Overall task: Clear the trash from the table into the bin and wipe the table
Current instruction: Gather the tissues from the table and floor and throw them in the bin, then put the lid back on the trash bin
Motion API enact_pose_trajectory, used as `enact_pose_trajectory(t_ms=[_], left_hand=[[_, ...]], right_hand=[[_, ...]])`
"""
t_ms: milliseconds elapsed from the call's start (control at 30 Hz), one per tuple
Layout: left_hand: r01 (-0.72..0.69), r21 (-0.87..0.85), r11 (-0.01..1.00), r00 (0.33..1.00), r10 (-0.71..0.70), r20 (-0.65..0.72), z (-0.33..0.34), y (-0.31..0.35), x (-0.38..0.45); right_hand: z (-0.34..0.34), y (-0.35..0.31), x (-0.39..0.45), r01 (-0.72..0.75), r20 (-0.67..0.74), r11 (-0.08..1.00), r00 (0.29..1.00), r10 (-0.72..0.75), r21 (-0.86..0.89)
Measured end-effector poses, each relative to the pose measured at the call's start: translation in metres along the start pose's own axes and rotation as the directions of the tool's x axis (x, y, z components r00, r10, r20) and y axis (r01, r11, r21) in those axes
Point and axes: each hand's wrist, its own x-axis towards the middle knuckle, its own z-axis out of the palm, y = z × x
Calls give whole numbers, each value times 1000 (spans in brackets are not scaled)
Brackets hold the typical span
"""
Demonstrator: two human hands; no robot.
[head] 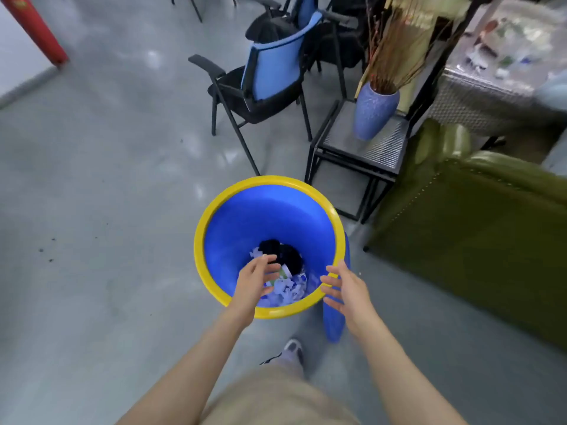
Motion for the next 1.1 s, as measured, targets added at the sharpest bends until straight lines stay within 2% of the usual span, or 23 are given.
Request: enact_pose_trajectory(t_ms=[267,433,600,767,867,1100], left_hand=[[15,-153,988,991,-35,-129,49,17,28],[-20,-224,974,965,-40,-260,74,17,32],[-59,-291,955,910,-69,-410,114,2,24],[-88,-342,936,819,-127,-559,188,-23,-7],[-54,-335,941,785,-168,-597,236,-48,-17],[151,-352,924,754,-338,-564,332,-137,-3]], right_hand=[[-7,-50,45,-18,115,972,992,46,-235],[-18,-71,72,-41,200,918,971,130,-394],[-44,-76,101,-34,334,881,918,215,-473],[-88,-75,135,17,453,815,838,305,-580],[-120,-69,154,13,454,782,820,349,-623],[-189,-28,222,-31,342,688,851,398,-725]])
